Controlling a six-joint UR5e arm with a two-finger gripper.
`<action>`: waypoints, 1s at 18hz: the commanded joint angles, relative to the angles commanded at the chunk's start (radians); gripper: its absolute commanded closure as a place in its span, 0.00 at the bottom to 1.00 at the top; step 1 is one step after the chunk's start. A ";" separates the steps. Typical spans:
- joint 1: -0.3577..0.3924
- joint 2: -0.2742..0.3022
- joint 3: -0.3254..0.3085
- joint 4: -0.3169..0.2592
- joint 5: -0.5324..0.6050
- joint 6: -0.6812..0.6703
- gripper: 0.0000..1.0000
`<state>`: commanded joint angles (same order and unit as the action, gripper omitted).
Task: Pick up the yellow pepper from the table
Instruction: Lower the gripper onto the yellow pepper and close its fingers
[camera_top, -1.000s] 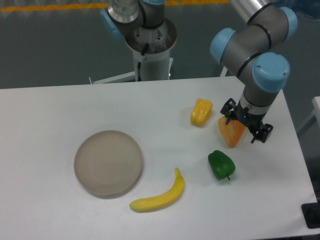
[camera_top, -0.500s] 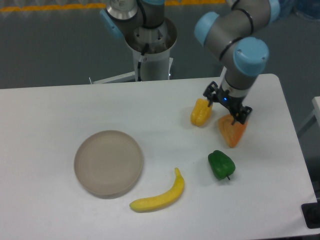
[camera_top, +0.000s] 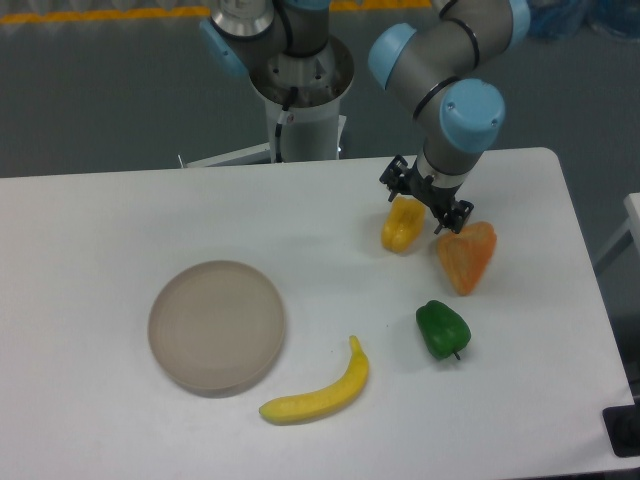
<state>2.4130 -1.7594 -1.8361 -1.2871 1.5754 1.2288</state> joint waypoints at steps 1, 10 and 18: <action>-0.002 -0.005 -0.006 0.012 0.000 -0.009 0.00; -0.006 -0.023 -0.058 0.037 0.008 -0.025 0.00; -0.015 -0.034 -0.095 0.095 0.015 -0.020 0.50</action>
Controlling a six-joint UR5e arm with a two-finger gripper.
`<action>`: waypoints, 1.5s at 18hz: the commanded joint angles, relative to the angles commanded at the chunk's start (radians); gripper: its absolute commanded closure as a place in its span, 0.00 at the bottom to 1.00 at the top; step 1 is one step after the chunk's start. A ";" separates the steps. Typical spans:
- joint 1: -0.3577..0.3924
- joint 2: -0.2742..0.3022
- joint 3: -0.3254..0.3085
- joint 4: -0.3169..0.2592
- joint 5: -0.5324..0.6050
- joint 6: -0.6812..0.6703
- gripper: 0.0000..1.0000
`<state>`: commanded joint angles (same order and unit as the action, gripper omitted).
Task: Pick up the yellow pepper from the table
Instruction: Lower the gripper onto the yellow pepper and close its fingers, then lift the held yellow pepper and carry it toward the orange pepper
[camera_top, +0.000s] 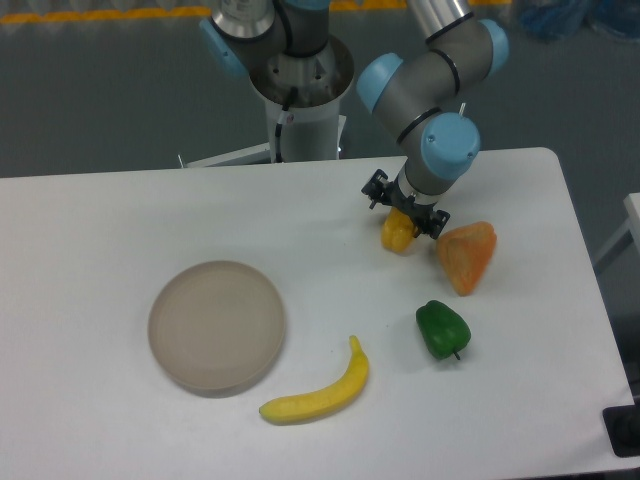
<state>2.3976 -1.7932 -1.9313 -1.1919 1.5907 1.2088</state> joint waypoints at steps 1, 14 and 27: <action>0.002 -0.002 0.005 0.000 0.002 0.002 0.65; -0.018 0.002 0.225 -0.083 0.051 -0.005 0.96; -0.060 -0.155 0.552 -0.138 -0.029 0.202 0.99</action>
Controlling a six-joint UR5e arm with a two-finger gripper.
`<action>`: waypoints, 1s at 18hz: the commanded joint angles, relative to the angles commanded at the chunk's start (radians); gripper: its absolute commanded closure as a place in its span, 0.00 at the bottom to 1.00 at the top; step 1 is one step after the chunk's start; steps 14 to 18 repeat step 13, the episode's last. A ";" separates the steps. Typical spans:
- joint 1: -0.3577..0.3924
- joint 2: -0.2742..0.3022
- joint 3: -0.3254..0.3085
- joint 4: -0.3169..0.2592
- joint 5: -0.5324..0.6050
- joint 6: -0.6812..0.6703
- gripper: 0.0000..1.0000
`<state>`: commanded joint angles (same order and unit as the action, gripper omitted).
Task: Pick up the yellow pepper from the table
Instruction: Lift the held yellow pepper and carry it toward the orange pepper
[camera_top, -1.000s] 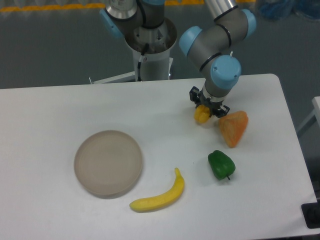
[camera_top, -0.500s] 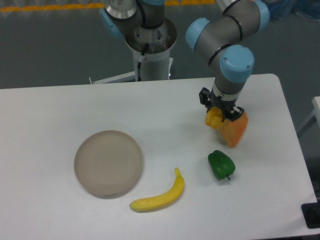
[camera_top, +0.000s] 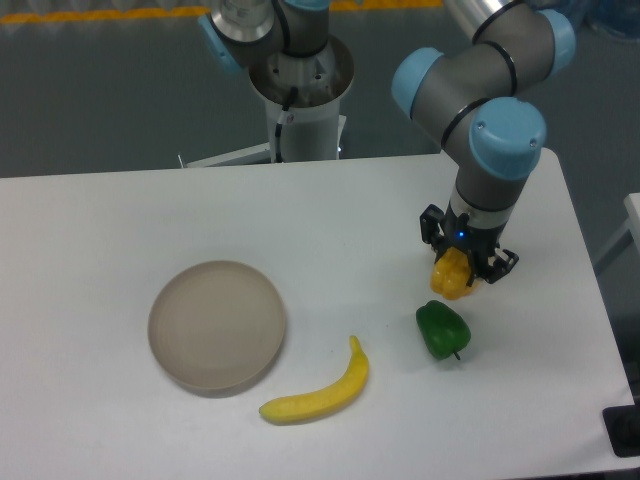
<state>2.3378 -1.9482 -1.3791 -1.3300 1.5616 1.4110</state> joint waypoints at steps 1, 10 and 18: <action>0.000 -0.002 0.006 -0.003 0.000 0.017 0.99; 0.000 -0.002 0.003 -0.014 0.005 0.055 1.00; 0.000 -0.002 0.002 -0.014 0.005 0.055 1.00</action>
